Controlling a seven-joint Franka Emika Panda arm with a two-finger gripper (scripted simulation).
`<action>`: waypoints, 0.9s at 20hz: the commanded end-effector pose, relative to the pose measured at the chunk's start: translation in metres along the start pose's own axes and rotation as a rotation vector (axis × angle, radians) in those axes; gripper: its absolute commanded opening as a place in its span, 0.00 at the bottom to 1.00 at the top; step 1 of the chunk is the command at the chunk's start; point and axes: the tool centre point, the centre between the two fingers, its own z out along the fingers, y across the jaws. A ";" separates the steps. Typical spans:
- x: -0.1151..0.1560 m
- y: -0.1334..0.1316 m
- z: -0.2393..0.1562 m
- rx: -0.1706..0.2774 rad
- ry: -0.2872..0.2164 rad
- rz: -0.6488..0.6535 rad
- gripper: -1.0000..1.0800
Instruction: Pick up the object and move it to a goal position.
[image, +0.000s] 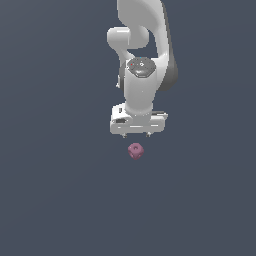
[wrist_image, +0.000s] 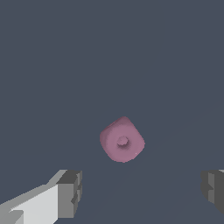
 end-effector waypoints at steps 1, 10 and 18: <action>0.000 0.000 0.000 0.000 0.000 0.000 0.96; 0.006 -0.002 -0.001 -0.019 0.006 -0.061 0.96; 0.005 -0.002 0.002 -0.019 0.005 -0.080 0.96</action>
